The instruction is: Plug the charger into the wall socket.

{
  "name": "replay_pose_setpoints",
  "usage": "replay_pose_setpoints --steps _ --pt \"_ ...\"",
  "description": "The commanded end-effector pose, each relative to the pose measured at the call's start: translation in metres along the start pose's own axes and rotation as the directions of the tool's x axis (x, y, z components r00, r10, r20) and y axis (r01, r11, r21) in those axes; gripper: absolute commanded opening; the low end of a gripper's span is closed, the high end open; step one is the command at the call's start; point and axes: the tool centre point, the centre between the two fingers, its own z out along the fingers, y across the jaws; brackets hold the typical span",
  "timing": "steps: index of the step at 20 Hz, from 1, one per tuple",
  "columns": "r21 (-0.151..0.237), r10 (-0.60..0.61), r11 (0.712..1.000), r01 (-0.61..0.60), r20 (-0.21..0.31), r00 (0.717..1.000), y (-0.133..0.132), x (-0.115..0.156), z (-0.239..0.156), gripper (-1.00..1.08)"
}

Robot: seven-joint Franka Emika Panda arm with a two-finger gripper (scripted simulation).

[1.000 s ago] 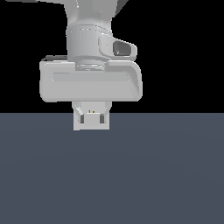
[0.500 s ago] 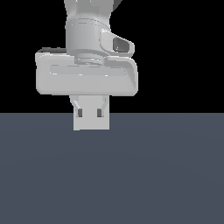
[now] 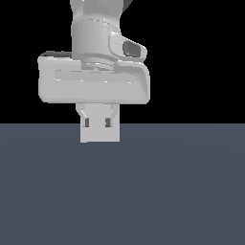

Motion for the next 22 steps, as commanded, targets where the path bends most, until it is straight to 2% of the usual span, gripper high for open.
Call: replay_pose_setpoints --steps 1,15,22 --pt "0.0 0.0 1.0 0.0 0.0 1.0 0.0 0.002 0.0 -1.0" --pt "0.0 0.0 1.0 0.0 0.0 1.0 0.0 0.043 0.007 -1.0" --pt "0.0 -0.001 1.0 0.001 0.0 1.0 0.0 0.05 0.008 -1.0"
